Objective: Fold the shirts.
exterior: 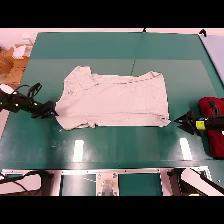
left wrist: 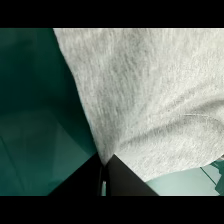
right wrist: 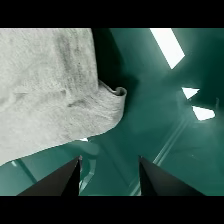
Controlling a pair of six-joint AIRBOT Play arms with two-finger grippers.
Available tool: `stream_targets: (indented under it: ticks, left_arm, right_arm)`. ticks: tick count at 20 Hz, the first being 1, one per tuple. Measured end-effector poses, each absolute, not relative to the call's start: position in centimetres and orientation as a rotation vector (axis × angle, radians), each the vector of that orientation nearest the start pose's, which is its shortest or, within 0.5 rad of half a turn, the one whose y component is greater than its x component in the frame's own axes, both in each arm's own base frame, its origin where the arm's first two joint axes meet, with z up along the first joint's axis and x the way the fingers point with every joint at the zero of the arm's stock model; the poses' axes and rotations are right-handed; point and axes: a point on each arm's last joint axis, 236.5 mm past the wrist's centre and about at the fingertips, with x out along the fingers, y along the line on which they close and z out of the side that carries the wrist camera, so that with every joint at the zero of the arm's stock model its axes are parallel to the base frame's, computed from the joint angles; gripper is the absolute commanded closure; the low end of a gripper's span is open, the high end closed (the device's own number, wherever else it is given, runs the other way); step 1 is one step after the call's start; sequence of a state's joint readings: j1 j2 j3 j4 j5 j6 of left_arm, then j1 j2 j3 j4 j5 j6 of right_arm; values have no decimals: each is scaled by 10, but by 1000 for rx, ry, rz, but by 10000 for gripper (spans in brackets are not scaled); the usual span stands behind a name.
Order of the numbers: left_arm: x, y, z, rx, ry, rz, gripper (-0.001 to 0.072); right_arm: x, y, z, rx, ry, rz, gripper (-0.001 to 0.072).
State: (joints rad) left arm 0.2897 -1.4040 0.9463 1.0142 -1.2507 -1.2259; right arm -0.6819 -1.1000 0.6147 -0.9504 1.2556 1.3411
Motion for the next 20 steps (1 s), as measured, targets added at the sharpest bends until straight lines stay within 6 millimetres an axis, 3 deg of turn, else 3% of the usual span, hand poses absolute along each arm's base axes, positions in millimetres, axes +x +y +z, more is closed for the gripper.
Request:
stream_targets:
  ticks: [3,7,9,11,12,14,15,20]
  left_arm:
    - [324,-24,-69,-526,1490,-291,686]
    - [323,-25,-68,-532,1492,-297,686]
    - [323,-28,-66,-546,1488,-305,685]
    - [325,-31,-64,-563,1481,-313,685]
    - [326,-32,-63,-572,1478,-318,685]
    - [327,-35,-61,-586,1470,-325,685]
    - [328,-36,-60,-592,1468,-326,686]
    - [328,-39,-58,-605,1466,-335,686]
  right_arm:
    - [244,-30,-79,1003,1359,-72,293]
    - [257,-17,-92,1040,1337,-12,298]
    - [262,-7,-98,1048,1345,25,363]
    - [266,2,-104,1048,1356,54,364]
    - [268,4,-106,1044,1357,62,400]
    - [271,3,-112,1019,1353,53,638]
    - [274,2,-114,1013,1347,51,687]
    - [281,0,-113,977,1329,70,699]
